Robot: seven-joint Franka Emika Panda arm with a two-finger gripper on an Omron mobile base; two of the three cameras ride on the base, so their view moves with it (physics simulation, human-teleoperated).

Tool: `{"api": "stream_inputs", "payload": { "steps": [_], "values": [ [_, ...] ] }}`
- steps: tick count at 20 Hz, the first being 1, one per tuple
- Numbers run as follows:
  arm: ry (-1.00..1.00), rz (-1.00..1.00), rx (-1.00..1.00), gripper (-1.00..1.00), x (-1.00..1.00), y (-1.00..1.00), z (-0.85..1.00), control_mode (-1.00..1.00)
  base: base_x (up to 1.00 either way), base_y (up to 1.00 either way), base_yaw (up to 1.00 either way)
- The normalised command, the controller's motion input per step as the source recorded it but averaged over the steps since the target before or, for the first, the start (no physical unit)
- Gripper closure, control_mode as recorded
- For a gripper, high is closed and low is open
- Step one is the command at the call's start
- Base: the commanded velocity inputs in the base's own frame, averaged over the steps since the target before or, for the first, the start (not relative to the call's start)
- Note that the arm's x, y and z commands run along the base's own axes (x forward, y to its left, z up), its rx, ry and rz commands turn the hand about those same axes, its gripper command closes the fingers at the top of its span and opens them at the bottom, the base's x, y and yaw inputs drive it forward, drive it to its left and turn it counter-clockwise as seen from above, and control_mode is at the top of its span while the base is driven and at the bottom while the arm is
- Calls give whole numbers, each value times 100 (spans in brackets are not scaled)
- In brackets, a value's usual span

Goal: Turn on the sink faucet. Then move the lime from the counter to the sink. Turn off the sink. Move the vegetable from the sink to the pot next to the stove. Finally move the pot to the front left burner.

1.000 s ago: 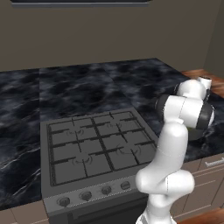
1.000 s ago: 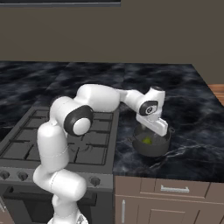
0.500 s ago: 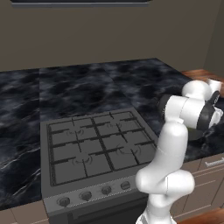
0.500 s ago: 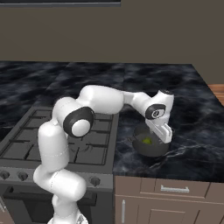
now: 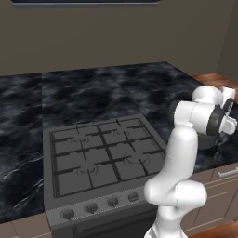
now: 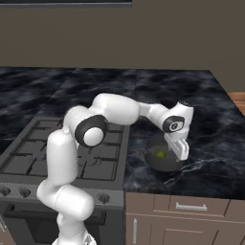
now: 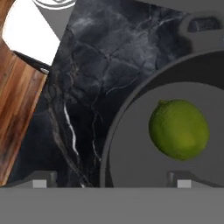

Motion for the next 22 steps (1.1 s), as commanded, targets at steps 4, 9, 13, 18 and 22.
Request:
{"api": "stream_inputs", "payload": {
  "steps": [4, 9, 13, 18, 22],
  "values": [
    [1, -7, 0, -100, 0, -10, -30, -100, 0, 0, 0],
    [0, -6, 0, -100, 0, -7, -32, -100, 0, 0, 0],
    [0, -5, 0, -100, 10, 0, -36, -100, 0, 0, 0],
    [1, -1, 0, 100, 15, 0, -29, -100, 0, 0, 0],
    [0, 0, 0, 100, 0, 0, 0, -100, 0, 0, 0]
  ]
}}
